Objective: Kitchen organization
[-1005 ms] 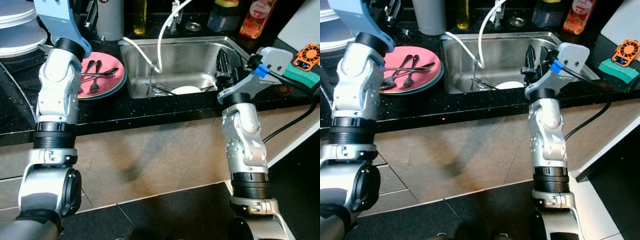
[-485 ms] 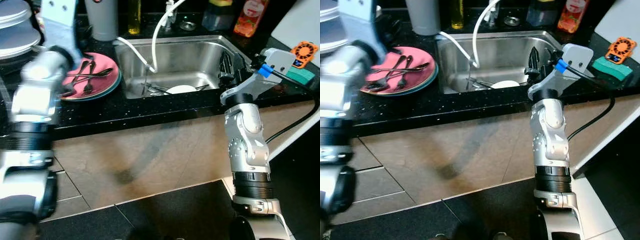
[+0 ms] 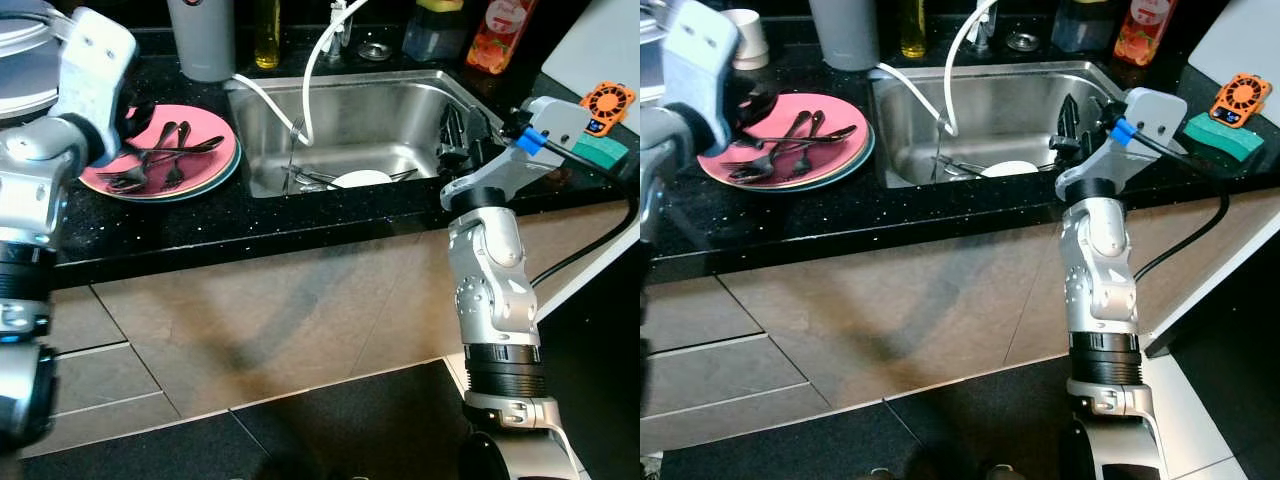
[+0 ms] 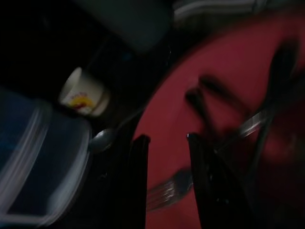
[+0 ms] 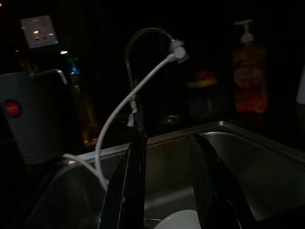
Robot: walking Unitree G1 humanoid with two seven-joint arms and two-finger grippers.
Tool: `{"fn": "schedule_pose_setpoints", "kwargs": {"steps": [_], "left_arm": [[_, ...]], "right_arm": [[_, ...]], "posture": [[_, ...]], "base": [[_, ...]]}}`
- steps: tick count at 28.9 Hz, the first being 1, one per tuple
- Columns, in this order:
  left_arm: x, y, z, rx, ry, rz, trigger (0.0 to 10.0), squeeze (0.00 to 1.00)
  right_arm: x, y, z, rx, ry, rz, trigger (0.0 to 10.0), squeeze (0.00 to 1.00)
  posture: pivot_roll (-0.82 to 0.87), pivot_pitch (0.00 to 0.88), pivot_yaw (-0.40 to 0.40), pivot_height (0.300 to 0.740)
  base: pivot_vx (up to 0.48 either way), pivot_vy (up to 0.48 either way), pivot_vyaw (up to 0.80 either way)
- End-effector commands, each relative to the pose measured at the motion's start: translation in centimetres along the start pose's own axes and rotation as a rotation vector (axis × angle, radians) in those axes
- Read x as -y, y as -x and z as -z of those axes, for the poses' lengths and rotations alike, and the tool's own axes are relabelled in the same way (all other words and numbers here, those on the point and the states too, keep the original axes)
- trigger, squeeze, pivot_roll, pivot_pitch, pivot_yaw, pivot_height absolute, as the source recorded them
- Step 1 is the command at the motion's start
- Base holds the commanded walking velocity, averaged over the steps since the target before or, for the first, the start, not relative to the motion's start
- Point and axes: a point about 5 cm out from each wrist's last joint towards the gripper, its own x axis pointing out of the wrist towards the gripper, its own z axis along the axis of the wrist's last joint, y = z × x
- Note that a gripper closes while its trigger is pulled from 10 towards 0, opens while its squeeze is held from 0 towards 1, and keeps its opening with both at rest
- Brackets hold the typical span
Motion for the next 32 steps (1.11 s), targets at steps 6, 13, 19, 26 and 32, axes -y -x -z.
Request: {"fn": "schedule_pose_setpoints", "kwargs": {"steps": [6, 13, 19, 26, 32], "left_arm": [[1.0, -1.6, -0.3, -0.044, -0.234, 0.123, 10.0, 0.0], [0.9, -2.8, -2.5, -0.009, -0.363, 0.163, 10.0, 0.0], [0.1, -2.7, -3.4, 0.013, -0.423, 0.202, 10.0, 0.0], [-3.7, -0.5, -5.1, 0.051, -0.559, 0.261, 10.0, 0.54], [-3.6, -0.1, -4.1, 0.026, -0.608, 0.327, 10.0, 1.0]], "right_arm": [[0.0, 0.1, 0.4, -0.014, -0.004, 0.009, 10.0, 0.0], [0.3, 0.8, 0.3, -0.019, 0.001, 0.024, 10.0, 0.0], [0.4, 1.4, 0.5, -0.032, 0.003, 0.034, 10.0, 0.0], [0.4, 1.9, 0.6, -0.053, 0.004, 0.041, 10.0, 0.0], [0.2, 2.1, 1.2, -0.075, -0.009, 0.042, 10.0, 0.0]], "posture": [[0.21, 0.105, -0.032, 0.74], [0.2, 0.138, -0.016, 0.74], [0.2, 0.175, -0.013, 0.74], [0.22, 0.22, -0.006, 0.74], [0.23, 0.228, -0.01, 0.74]], "base": [[0.0, 0.0, 0.0], [0.0, 0.0, 0.0], [0.0, 0.0, 0.0], [0.0, 0.0, 0.0], [0.0, 0.0, 0.0]]}}
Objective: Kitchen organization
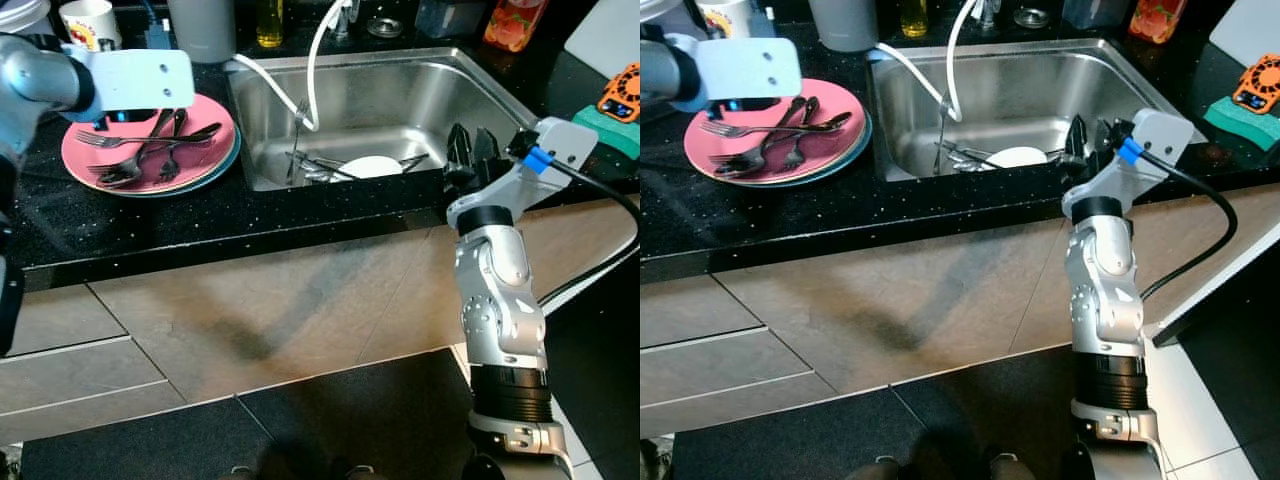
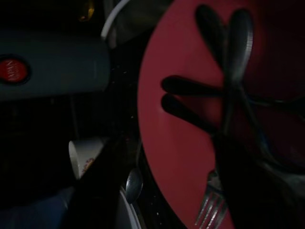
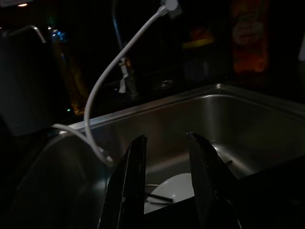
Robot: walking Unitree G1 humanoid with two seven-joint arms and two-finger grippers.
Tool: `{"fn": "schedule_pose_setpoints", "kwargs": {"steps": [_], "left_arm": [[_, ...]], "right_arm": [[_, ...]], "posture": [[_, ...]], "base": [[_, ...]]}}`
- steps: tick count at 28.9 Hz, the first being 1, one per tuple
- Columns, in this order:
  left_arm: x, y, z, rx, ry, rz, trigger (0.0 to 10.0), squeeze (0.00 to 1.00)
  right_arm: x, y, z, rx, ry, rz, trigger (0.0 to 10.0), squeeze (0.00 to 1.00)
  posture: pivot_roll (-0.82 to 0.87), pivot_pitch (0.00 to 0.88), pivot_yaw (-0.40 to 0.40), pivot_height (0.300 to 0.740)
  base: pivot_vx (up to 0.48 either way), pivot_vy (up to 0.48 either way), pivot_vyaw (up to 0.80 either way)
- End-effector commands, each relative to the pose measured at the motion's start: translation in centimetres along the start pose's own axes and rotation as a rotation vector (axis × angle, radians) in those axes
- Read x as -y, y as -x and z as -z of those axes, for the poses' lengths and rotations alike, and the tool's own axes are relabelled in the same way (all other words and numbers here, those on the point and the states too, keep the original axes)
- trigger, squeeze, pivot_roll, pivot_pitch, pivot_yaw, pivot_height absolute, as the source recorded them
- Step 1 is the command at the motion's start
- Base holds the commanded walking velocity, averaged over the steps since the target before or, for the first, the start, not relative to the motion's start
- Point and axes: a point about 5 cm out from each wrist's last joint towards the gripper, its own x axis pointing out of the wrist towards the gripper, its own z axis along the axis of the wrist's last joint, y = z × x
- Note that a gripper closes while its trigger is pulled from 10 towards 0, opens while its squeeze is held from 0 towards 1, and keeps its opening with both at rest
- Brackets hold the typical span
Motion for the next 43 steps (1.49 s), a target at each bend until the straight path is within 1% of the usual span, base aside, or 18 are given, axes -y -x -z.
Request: {"fn": "schedule_pose_setpoints", "kwargs": {"steps": [1, 2, 6, 13, 20, 21, 23, 24, 27, 28, 29, 30, 31, 32, 33, 34, 37, 43], "left_arm": [[0.7, 0.3, 1.2, -0.049, -0.028, 0.054, 10.0, 0.69], [1.3, 0.1, 1.3, -0.055, -0.04, 0.081, 10.0, 0.0], [1.8, -0.2, 1.4, -0.053, -0.05, 0.112, 10.0, 0.0], [1.8, -0.4, 1.1, -0.05, -0.075, 0.121, 9.9, 0.0], [2.1, -1.8, 0.7, -0.063, -0.057, 0.042, 9.8, 0.0], [2.3, -2.1, 0.6, -0.07, -0.053, 0.028, 8.7, 0.0], [2.5, -2.4, 0.6, -0.077, -0.051, 0.017, 8.7, 0.0], [2.7, -2.6, 0.5, -0.076, -0.047, 0.013, 7.6, 0.0], [3.2, -3.1, 0.4, -0.07, -0.024, 0.006, 7.5, 0.0], [3.8, -3.7, 0.2, -0.069, -0.009, 0.006, 6.6, 0.0], [3.9, -3.8, 0.2, -0.069, -0.008, 0.006, 6.6, 0.0], [4.4, -4.1, 0.2, -0.075, -0.007, 0.007, 4.2, 0.0], [4.7, -4.3, 0.2, -0.079, -0.006, 0.008, 4.2, 0.0], [5.2, -4.6, 0.3, -0.088, -0.01, 0.013, 0.7, 0.0], [5.5, -4.7, 0.3, -0.093, -0.013, 0.018, 0.7, 0.0], [5.9, -4.9, 0.4, -0.104, -0.03, 0.019, 0.0, 0.0], [6.4, -5.2, 0.5, -0.118, -0.049, 0.006, 0.0, 0.0], [5.6, -5.1, 0.4, -0.12, -0.057, -0.062, 0.0, 0.0]], "right_arm": [[-0.3, 0.2, 0.3, -0.017, -0.007, -0.005, 10.0, 0.0], [-0.4, 0.2, 0.3, -0.017, -0.009, -0.008, 10.0, 0.0], [-0.5, 0.2, 0.3, -0.018, -0.01, -0.009, 10.0, 0.0], [-0.2, 0.4, 0.2, -0.016, -0.004, 0.002, 10.0, 0.0], [-0.5, 0.5, 0.1, -0.012, -0.007, -0.001, 10.0, 0.0], [-0.5, 0.5, 0.1, -0.012, -0.006, -0.001, 10.0, 0.0], [-0.4, 0.5, 0.0, -0.012, -0.004, 0.0, 10.0, 0.0], [-0.4, 0.6, 0.0, -0.012, -0.003, 0.001, 10.0, 0.0], [-0.4, 0.6, 0.0, -0.013, -0.001, 0.002, 10.0, 0.0], [-0.4, 0.6, -0.1, -0.013, 0.0, 0.003, 10.0, 0.0], [-0.4, 0.7, -0.1, -0.014, 0.0, 0.003, 10.0, 0.0], [-0.4, 0.7, -0.1, -0.014, 0.0, 0.003, 10.0, 0.0], [-0.4, 0.7, -0.1, -0.014, 0.001, 0.003, 10.0, 0.0], [-0.4, 0.7, -0.1, -0.015, 0.001, 0.004, 10.0, 0.0], [-0.4, 0.7, -0.1, -0.015, 0.002, 0.005, 10.0, 0.0], [-0.3, 0.7, -0.1, -0.015, 0.003, 0.007, 10.0, 0.0], [-0.1, 0.8, -0.2, -0.015, 0.007, 0.013, 10.0, 0.0], [0.1, 0.7, -0.1, -0.017, 0.01, 0.019, 10.0, 0.0]], "posture": [[0.23, 0.228, -0.01, 0.74], [0.23, 0.227, -0.01, 0.74], [0.23, 0.225, -0.009, 0.74], [0.23, 0.212, 0.0, 0.74], [0.22, 0.209, -0.003, 0.74], [0.22, 0.21, -0.003, 0.74], [0.21, 0.211, -0.003, 0.74], [0.21, 0.214, -0.003, 0.74], [0.21, 0.216, -0.002, 0.74], [0.21, 0.22, -0.003, 0.74], [0.21, 0.22, -0.003, 0.74], [0.21, 0.221, -0.002, 0.74], [0.2, 0.223, -0.001, 0.74], [0.2, 0.224, -0.001, 0.74], [0.2, 0.224, -0.001, 0.74], [0.2, 0.225, 0.001, 0.74], [0.2, 0.225, 0.001, 0.74], [0.2, 0.22, -0.001, 0.74]], "base": [[0.0, 0.0, 0.0], [0.0, 0.0, 0.0], [0.0, 0.0, 0.0], [0.0, 0.0, 0.0], [0.0, 0.0, 0.0], [0.0, 0.0, 0.0], [0.0, 0.0, 0.0], [0.0, 0.0, 0.0], [0.0, 0.0, 0.0], [0.0, 0.0, 0.0], [0.0, 0.0, 0.0], [0.0, 0.0, 0.0], [0.0, 0.0, 0.0], [0.0, 0.0, 0.0], [0.0, 0.0, 0.0], [0.0, 0.0, 0.0], [0.0, 0.0, 0.0], [0.0, 0.0, 0.0]]}}
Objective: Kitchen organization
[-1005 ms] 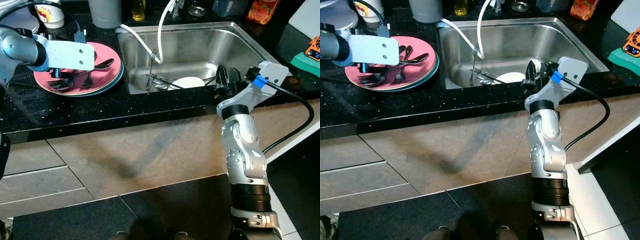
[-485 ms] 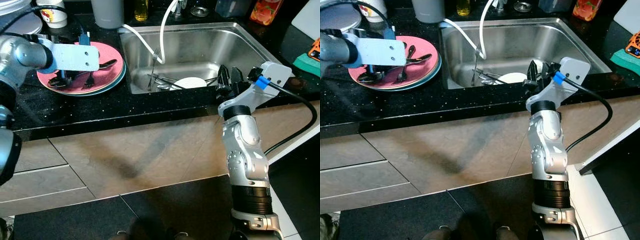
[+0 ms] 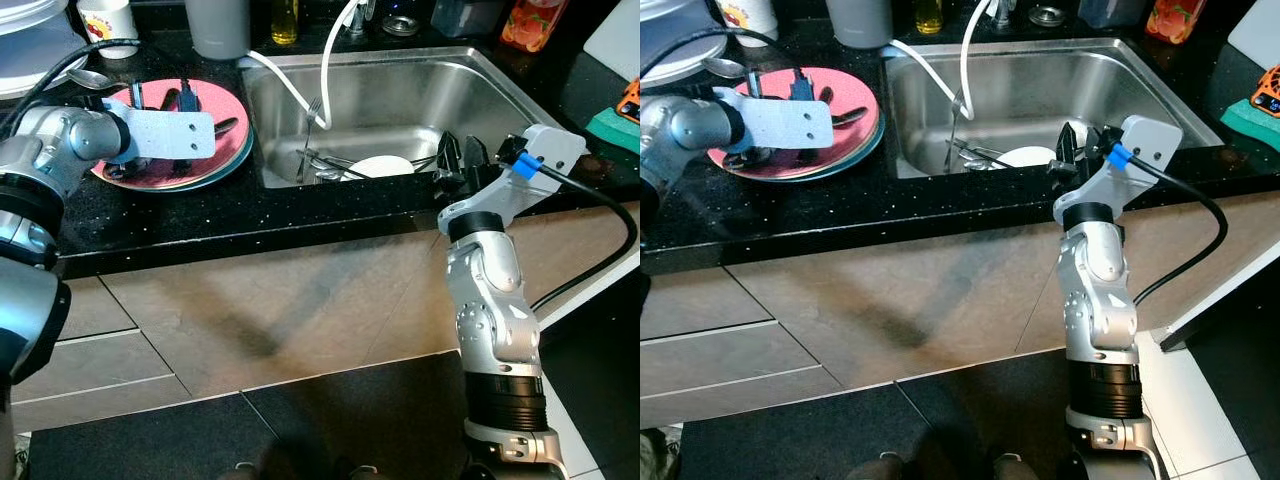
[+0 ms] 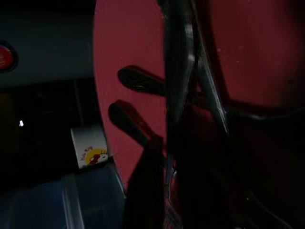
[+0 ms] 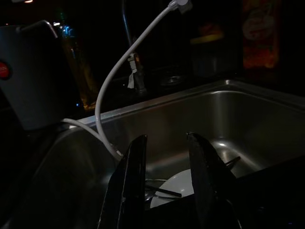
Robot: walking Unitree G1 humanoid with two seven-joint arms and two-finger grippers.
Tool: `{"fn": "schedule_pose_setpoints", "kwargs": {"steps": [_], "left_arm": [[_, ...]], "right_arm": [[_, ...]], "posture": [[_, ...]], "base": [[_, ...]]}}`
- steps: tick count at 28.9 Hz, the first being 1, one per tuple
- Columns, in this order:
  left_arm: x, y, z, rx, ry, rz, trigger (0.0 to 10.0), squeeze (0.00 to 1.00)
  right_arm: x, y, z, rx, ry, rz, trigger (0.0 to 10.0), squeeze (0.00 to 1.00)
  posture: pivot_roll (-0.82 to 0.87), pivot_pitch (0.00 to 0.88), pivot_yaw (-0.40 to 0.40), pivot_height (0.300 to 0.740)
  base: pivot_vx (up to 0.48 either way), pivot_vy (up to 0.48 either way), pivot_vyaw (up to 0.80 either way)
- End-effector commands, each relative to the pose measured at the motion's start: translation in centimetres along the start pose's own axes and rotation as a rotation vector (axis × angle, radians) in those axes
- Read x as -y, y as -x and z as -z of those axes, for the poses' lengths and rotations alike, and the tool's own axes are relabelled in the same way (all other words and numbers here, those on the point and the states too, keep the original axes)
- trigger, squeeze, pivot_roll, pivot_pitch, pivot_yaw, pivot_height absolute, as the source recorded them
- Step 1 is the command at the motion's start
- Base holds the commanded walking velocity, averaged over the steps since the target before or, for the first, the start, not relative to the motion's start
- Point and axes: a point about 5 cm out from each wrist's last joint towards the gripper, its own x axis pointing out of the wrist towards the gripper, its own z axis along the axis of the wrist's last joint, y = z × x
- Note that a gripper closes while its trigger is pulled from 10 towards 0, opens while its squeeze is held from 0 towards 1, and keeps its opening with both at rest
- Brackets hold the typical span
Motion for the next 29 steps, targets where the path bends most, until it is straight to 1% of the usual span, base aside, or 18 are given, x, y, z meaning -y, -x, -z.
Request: {"fn": "schedule_pose_setpoints", "kwargs": {"steps": [1, 4, 5, 6, 7, 10, 12, 14, 15, 16, 21, 22, 23, 24, 25, 27, 28, 29], "left_arm": [[0.9, -0.4, 0.0, -0.015, -0.014, 0.026, 0.0, 0.0], [-0.4, -0.1, -0.2, -0.015, -0.029, -0.044, 0.0, 0.0], [-2.2, 0.3, -0.5, -0.012, -0.056, -0.162, 0.2, 0.0], [-2.2, 0.3, -0.5, -0.012, -0.056, -0.162, 0.2, 0.0], [-4.1, 0.9, -1.1, 0.014, -0.073, -0.27, 10.0, 0.0], [-8.8, 2.9, -3.2, 0.122, -0.048, -0.491, 10.0, 0.0], [-9.4, 3.2, -3.6, 0.143, -0.043, -0.517, 10.0, 0.0], [-10.4, 3.3, -5.8, 0.244, 0.011, -0.582, 10.0, 0.0], [-10.4, 3.3, -5.8, 0.244, 0.011, -0.582, 10.0, 0.0], [-10.1, 2.4, -9.1, 0.413, 0.213, -0.572, 10.0, 0.0], [-7.6, 0.4, -16.1, 0.732, 0.577, -0.443, 10.0, 0.0], [-7.3, 0.2, -16.8, 0.761, 0.639, -0.417, 10.0, 0.0], [-7.3, 0.2, -16.8, 0.761, 0.639, -0.417, 10.0, 0.0], [-6.8, 0.0, -17.8, 0.802, 0.73, -0.367, 10.0, 0.0], [-6.8, 0.0, -17.8, 0.802, 0.73, -0.367, 10.0, 0.0], [-5.3, -0.8, -19.3, 0.858, 0.903, -0.219, 10.0, 0.0], [-5.3, -0.8, -19.3, 0.858, 0.903, -0.219, 10.0, 0.0], [-3.3, -2.2, -19.4, 0.752, 0.983, -0.122, 10.0, 0.1]], "right_arm": [[0.4, 0.1, 0.0, -0.003, 0.005, 0.016, 10.0, 0.0], [0.3, 0.0, 0.0, -0.001, 0.002, 0.014, 10.0, 0.0], [0.3, -0.1, 0.0, 0.001, 0.0, 0.011, 10.0, 0.0], [0.3, -0.1, 0.0, 0.001, 0.0, 0.011, 10.0, 0.0], [0.2, -0.2, 0.0, 0.002, -0.002, 0.009, 10.0, 0.0], [0.1, -0.4, 0.0, 0.004, -0.004, 0.004, 10.0, 0.0], [0.1, -0.4, 0.0, 0.004, -0.004, 0.003, 10.0, 0.0], [0.1, -0.5, 0.0, 0.007, -0.004, 0.002, 10.0, 0.0], [0.1, -0.5, 0.0, 0.007, -0.004, 0.002, 10.0, 0.0], [0.1, -0.6, -0.2, 0.013, -0.003, 0.003, 10.0, 0.0], [0.3, -0.5, -0.5, 0.027, 0.007, 0.012, 10.0, 0.0], [0.3, -0.5, -0.6, 0.03, 0.009, 0.013, 10.0, 0.0], [0.3, -0.5, -0.6, 0.03, 0.009, 0.013, 10.0, 0.0], [0.4, -0.4, -0.7, 0.034, 0.013, 0.019, 10.0, 0.0], [0.4, -0.4, -0.7, 0.034, 0.013, 0.019, 10.0, 0.0], [0.7, -0.2, -0.9, 0.04, 0.02, 0.032, 10.0, 0.0], [0.7, -0.2, -0.9, 0.04, 0.02, 0.032, 10.0, 0.0], [0.9, 0.0, -1.1, 0.046, 0.03, 0.04, 10.0, 0.0]], "posture": [[0.2, 0.215, -0.003, 0.74], [0.21, 0.211, -0.006, 0.74], [0.21, 0.207, -0.009, 0.74], [0.21, 0.207, -0.009, 0.74], [0.21, 0.203, -0.013, 0.74], [0.21, 0.196, -0.016, 0.74], [0.21, 0.196, -0.016, 0.74], [0.21, 0.19, -0.016, 0.74], [0.21, 0.19, -0.016, 0.74], [0.21, 0.185, -0.014, 0.74], [0.17, 0.18, 0.002, 0.74], [0.17, 0.18, 0.006, 0.74], [0.17, 0.18, 0.006, 0.74], [0.16, 0.178, 0.013, 0.74], [0.16, 0.178, 0.013, 0.74], [0.15, 0.181, 0.021, 0.74], [0.15, 0.181, 0.021, 0.74], [0.13, 0.183, 0.027, 0.74]], "base": [[0.0, 0.0, 0.0], [0.0, 0.0, 0.0], [0.0, 0.0, 0.0], [0.0, 0.0, 0.0], [0.0, 0.0, 0.0], [0.0, 0.0, 0.0], [0.0, 0.0, 0.0], [0.0, 0.0, 0.0], [0.0, 0.0, 0.0], [0.0, 0.0, 0.0], [0.0, 0.0, 0.0], [0.0, 0.0, 0.0], [0.0, 0.0, 0.0], [0.0, 0.0, 0.0], [0.0, 0.0, 0.0], [0.0, 0.0, 0.0], [0.0, 0.0, 0.0], [0.0, 0.0, 0.0]]}}
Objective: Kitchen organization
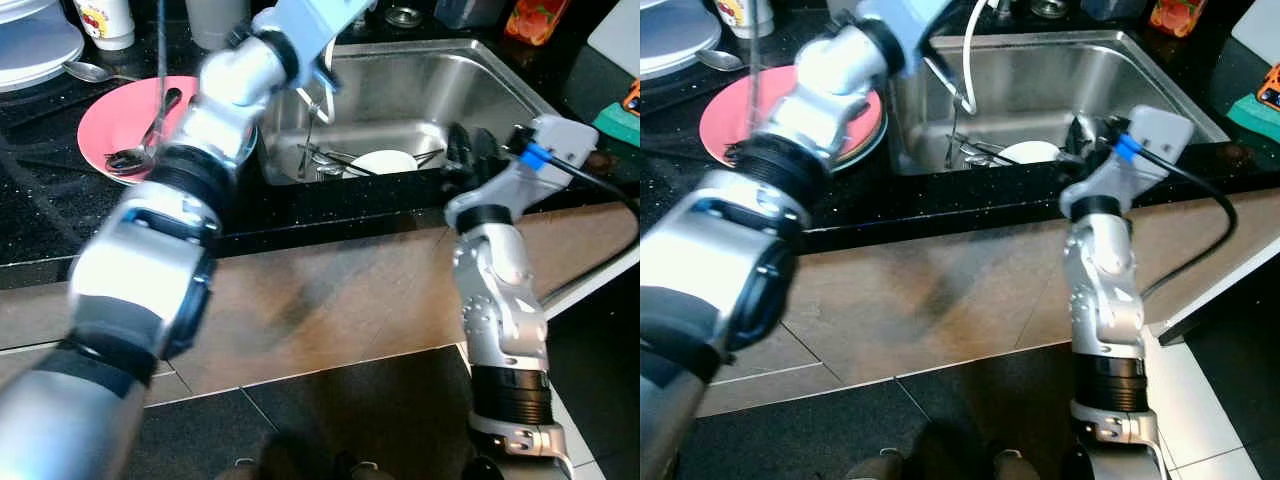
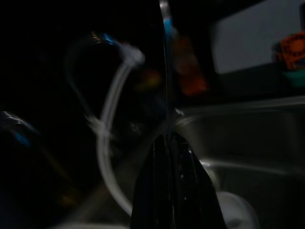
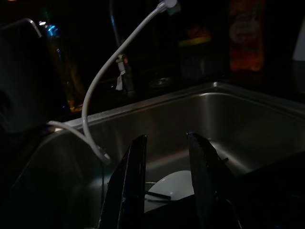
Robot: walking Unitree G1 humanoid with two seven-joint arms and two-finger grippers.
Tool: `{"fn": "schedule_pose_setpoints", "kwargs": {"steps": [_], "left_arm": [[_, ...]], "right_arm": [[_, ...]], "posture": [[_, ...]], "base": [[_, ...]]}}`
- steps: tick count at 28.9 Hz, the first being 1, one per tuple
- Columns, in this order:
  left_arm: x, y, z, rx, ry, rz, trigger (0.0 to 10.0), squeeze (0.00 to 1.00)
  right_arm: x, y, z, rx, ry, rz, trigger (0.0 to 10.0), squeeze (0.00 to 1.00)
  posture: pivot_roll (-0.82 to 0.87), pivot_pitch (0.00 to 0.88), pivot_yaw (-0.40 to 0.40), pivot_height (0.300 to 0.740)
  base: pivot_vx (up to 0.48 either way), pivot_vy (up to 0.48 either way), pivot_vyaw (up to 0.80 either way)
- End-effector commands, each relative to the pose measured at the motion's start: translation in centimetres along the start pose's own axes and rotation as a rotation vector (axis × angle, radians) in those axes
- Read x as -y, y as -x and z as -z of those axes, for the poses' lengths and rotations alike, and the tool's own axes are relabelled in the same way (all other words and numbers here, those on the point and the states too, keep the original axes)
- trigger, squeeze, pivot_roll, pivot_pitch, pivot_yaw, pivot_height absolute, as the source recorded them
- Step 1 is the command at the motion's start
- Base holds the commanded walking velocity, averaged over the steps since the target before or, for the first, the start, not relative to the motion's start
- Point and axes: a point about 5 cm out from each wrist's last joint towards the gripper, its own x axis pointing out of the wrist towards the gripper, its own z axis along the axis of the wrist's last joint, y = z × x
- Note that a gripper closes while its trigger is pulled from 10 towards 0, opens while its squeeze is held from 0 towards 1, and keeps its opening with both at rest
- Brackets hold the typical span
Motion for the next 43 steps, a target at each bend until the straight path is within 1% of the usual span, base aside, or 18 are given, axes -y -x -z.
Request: {"fn": "schedule_pose_setpoints", "kwargs": {"steps": [1, 2, 3, 4, 9, 10, 12, 15, 16, 18, 20, 21, 23, 25, 30, 33, 35, 43], "left_arm": [[0.6, 0.7, 3.1, -0.167, 0.065, -0.008, 10.0, 0.1], [0.6, 0.7, 3.1, -0.167, 0.065, -0.008, 10.0, 0.1], [0.6, 0.9, 4.0, -0.231, 0.076, -0.023, 10.0, 0.47], [0.4, 1.3, 4.6, -0.251, 0.179, -0.036, 10.0, 1.0], [-0.9, 1.1, 2.0, -0.016, 0.392, 0.004, 10.0, 1.0], [-2.2, 1.2, 0.6, 0.087, 0.462, -0.016, 10.0, 0.0], [-2.2, 1.2, 0.6, 0.087, 0.462, -0.016, 10.0, 0.0], [-5.5, 2.2, -2.6, 0.261, 0.481, -0.045, 10.0, 0.0], [-6.9, 3.2, -3.7, 0.231, 0.301, -0.007, 10.0, 0.0], [-6.9, 3.2, -3.7, 0.231, 0.301, -0.007, 10.0, 0.0], [-8.8, 6.0, -2.9, 0.006, -0.139, 0.142, 10.0, 0.0], [-8.8, 6.0, -2.9, 0.006, -0.139, 0.142, 10.0, 0.0], [-10.7, 9.4, -0.8, -0.231, -0.419, 0.26, 10.0, 0.0], [-12.4, 11.7, 0.0, -0.351, -0.397, 0.291, 10.0, 0.0], [-13.3, 14.1, 0.5, -0.43, -0.255, 0.364, 10.0, 0.0], [-13.6, 15.0, 0.9, -0.479, -0.28, 0.383, 10.0, 0.0], [-14.6, 17.3, 2.0, -0.642, -0.393, 0.384, 10.0, 0.0], [-15.5, 17.1, 2.6, -0.685, -0.274, 0.24, 10.0, 0.0]], "right_arm": [[0.2, 0.3, -0.5, 0.022, 0.01, 0.007, 10.0, 0.0], [0.2, 0.3, -0.5, 0.022, 0.01, 0.007, 10.0, 0.0], [0.3, 0.4, -0.5, 0.024, 0.016, 0.008, 10.0, 0.0], [0.3, 0.4, -0.5, 0.025, 0.018, 0.008, 10.0, 0.0], [0.2, 0.3, -0.5, 0.024, 0.013, 0.001, 10.0, 0.0], [0.1, 0.2, -0.5, 0.027, 0.009, -0.004, 10.0, 0.0], [0.1, 0.2, -0.5, 0.027, 0.009, -0.004, 10.0, 0.0], [-0.2, 0.1, -0.5, 0.031, 0.0, -0.013, 10.0, 0.0], [-0.4, 0.0, -0.5, 0.031, -0.005, -0.017, 10.0, 0.0], [-0.4, 0.0, -0.5, 0.031, -0.005, -0.017, 10.0, 0.0], [-0.5, 0.0, -0.3, 0.026, -0.01, -0.022, 10.0, 0.0], [-0.5, 0.0, -0.3, 0.026, -0.01, -0.022, 10.0, 0.0], [-0.6, -0.1, -0.1, 0.022, -0.017, -0.025, 10.0, 0.0], [-0.7, -0.2, 0.0, 0.02, -0.02, -0.027, 10.0, 0.0], [-0.9, -0.2, 0.2, 0.018, -0.023, -0.033, 10.0, 0.0], [-0.9, -0.3, 0.2, 0.018, -0.024, -0.035, 10.0, 0.0], [-1.0, -0.3, 0.2, 0.018, -0.025, -0.038, 10.0, 0.0], [-1.0, -0.4, 0.3, 0.019, -0.026, -0.042, 10.0, 0.0]], "posture": [[0.13, 0.183, 0.027, 0.74], [0.13, 0.183, 0.027, 0.74], [0.13, 0.183, 0.027, 0.74], [0.14, 0.19, 0.021, 0.74], [0.15, 0.19, 0.014, 0.74], [0.16, 0.19, 0.01, 0.74], [0.16, 0.19, 0.01, 0.74], [0.17, 0.189, 0.003, 0.74], [0.18, 0.188, 0.001, 0.74], [0.18, 0.188, 0.001, 0.74], [0.2, 0.186, 0.0, 0.74], [0.2, 0.186, 0.0, 0.74], [0.22, 0.183, 0.001, 0.74], [0.23, 0.178, 0.0, 0.74], [0.23, 0.174, -0.001, 0.74], [0.23, 0.174, -0.001, 0.74], [0.24, 0.164, -0.005, 0.74], [0.24, 0.159, -0.008, 0.74]], "base": [[0.0, 0.0, 0.0], [0.0, 0.0, 0.0], [0.0, 0.0, 0.0], [0.0, 0.0, 0.0], [0.0, 0.0, 0.0], [0.0, 0.0, 0.0], [0.0, 0.0, 0.0], [0.0, 0.0, 0.0], [0.0, 0.0, 0.0], [0.0, 0.0, 0.0], [0.0, 0.0, 0.0], [0.0, 0.0, 0.0], [0.0, 0.0, 0.0], [0.0, 0.0, 0.0], [0.0, 0.0, 0.0], [0.0, 0.0, 0.0], [0.0, 0.0, 0.0], [0.0, 0.0, 0.0]]}}
